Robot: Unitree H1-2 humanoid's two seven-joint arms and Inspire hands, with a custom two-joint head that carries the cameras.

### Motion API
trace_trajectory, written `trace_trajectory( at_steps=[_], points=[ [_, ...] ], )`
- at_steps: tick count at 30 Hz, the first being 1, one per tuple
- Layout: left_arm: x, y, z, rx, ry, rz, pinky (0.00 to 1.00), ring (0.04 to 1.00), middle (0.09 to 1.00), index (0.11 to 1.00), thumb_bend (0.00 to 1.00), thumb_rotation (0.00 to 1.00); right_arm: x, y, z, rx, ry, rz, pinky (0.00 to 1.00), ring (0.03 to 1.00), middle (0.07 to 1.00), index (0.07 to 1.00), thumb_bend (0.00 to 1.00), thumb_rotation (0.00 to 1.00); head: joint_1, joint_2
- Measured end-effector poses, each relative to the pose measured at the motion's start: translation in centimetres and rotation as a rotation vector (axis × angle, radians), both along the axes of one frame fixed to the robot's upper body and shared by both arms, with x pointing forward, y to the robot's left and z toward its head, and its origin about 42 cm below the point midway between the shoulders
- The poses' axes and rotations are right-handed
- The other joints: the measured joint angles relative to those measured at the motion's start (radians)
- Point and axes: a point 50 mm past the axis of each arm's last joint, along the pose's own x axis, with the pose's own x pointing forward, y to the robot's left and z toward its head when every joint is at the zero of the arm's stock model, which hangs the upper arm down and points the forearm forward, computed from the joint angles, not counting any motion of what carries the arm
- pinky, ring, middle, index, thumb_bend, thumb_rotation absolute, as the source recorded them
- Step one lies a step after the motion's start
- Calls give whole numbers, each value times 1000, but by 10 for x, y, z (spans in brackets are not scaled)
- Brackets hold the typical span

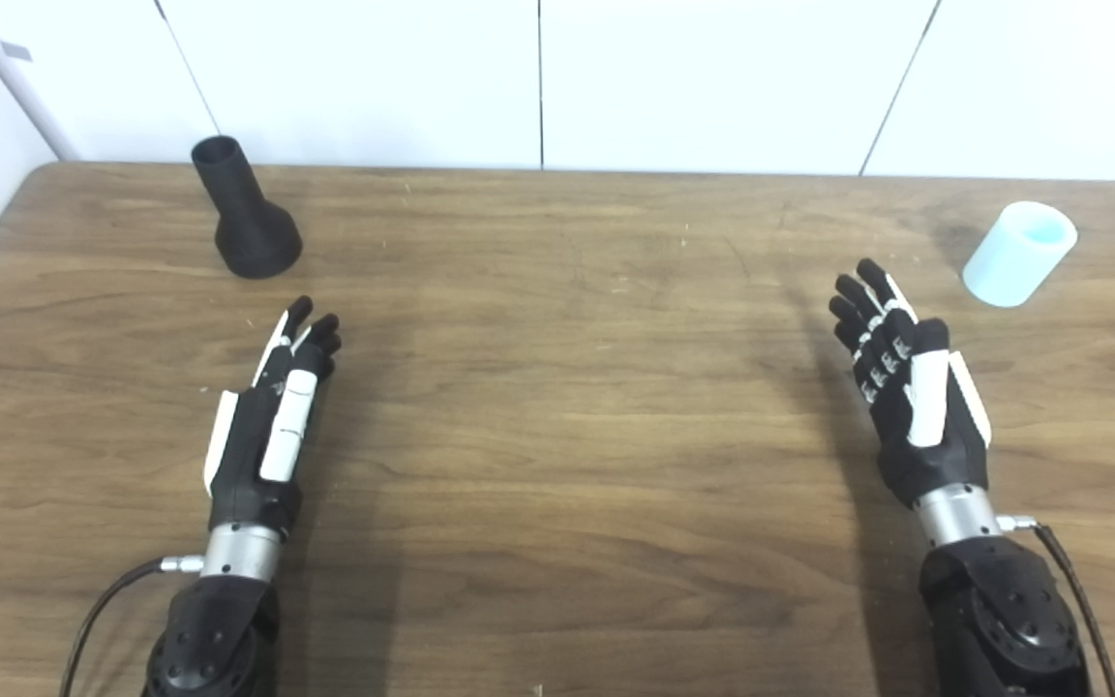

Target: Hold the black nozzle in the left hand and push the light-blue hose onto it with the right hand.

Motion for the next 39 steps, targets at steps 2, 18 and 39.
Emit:
trace_trajectory(
  at_steps=[2, 18, 39],
  points=[
    [0, 0, 0, -1, 0, 1, 949, 922, 909, 920, 599, 866, 0, 0, -1, -1, 8, 4, 971, 945, 939, 972, 574, 1000, -2, 2],
    [-1, 0, 3, -5, -7, -2, 949, 921, 908, 921, 598, 864, 0, -4, -2, -19, 41, 7, 976, 953, 943, 979, 574, 1000, 24, -9],
    [-7, -5, -6, 18, -38, -17, 954, 934, 917, 923, 567, 844, -7, -10, -15, -15, 39, -9, 926, 916, 918, 952, 583, 1000, 117, -138]
  ],
)
